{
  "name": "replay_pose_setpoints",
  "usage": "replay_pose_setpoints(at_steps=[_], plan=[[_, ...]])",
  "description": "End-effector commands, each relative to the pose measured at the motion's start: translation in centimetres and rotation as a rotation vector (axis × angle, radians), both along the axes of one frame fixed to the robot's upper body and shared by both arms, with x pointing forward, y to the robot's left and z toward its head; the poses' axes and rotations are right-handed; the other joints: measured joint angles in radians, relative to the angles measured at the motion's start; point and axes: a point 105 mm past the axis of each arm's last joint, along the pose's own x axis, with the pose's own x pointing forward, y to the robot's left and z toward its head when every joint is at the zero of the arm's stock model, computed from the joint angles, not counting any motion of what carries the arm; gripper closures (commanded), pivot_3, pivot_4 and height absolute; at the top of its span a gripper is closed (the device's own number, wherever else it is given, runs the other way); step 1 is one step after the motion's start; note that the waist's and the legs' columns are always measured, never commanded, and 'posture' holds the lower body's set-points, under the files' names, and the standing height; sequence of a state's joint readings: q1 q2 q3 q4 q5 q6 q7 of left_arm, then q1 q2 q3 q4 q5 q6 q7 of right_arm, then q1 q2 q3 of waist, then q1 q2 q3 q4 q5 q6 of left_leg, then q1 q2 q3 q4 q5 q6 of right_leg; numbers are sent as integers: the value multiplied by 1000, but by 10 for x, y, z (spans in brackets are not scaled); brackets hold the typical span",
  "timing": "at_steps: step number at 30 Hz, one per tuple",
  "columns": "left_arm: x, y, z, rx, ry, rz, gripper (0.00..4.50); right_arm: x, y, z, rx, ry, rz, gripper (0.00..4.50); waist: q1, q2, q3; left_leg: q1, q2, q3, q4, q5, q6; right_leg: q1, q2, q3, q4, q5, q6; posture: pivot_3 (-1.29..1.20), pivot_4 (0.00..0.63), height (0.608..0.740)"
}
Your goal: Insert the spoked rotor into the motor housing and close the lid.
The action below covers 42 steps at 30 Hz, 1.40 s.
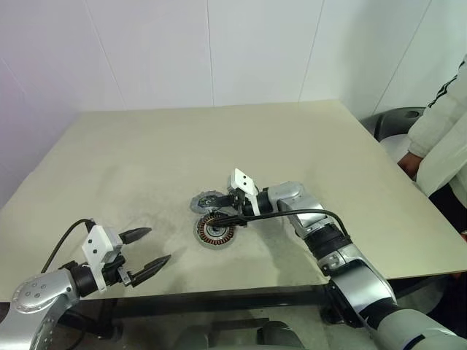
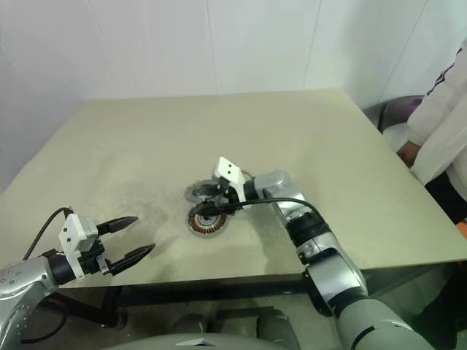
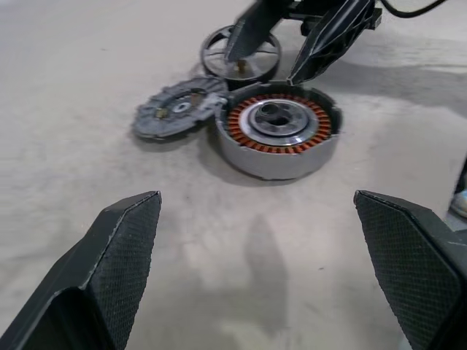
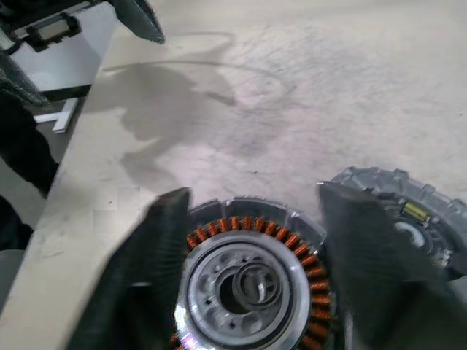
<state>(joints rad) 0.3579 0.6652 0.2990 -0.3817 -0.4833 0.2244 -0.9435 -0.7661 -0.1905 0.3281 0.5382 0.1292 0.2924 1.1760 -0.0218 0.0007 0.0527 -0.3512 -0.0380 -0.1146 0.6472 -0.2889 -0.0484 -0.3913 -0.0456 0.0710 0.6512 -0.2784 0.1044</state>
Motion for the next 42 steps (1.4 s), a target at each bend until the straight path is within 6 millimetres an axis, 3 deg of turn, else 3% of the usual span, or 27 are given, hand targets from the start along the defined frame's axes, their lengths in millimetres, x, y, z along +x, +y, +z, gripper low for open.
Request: replay_pose_setpoints(at_steps=[1,5,6,14,25,36,42], plan=[[2,4,10,7,-49,0,0,12,3,12,14,-77,-31,3020,0,0,0,0,0,0,0,0,0,0,0,0,0,0,0,0,0,740],[2,4,10,8,-51,-1,0,18,1,4,-22,-90,-58,4406,0,0,0,0,0,0,0,0,0,0,0,0,0,0,0,0,0,740],[2,4,10,7,-52,-1,0,18,0,1,-31,-89,-61,4477,0,0,0,0,0,0,0,0,0,0,0,0,-1,0,0,0,0,740],[2,2,10,8,-58,-1,0,14,-11,-17,-85,-72,-43,4477,-7,0,0,0,0,0,-1,0,0,0,0,0,-1,0,0,0,0,740],[5,1,11,8,-65,-3,0,1,-16,-21,-87,-36,3,4477,-23,0,0,0,0,-1,-1,0,0,0,0,0,-1,0,0,0,0,740],[6,2,10,12,-64,-1,0,-1,-13,-15,-73,-41,18,4477,-23,0,0,0,0,-1,-1,0,0,0,0,0,-1,0,0,0,0,740],[6,3,10,18,-63,2,0,12,-11,7,-19,-81,-18,4477,-23,1,0,0,0,-1,-1,0,0,0,0,0,-1,0,0,0,0,740]])
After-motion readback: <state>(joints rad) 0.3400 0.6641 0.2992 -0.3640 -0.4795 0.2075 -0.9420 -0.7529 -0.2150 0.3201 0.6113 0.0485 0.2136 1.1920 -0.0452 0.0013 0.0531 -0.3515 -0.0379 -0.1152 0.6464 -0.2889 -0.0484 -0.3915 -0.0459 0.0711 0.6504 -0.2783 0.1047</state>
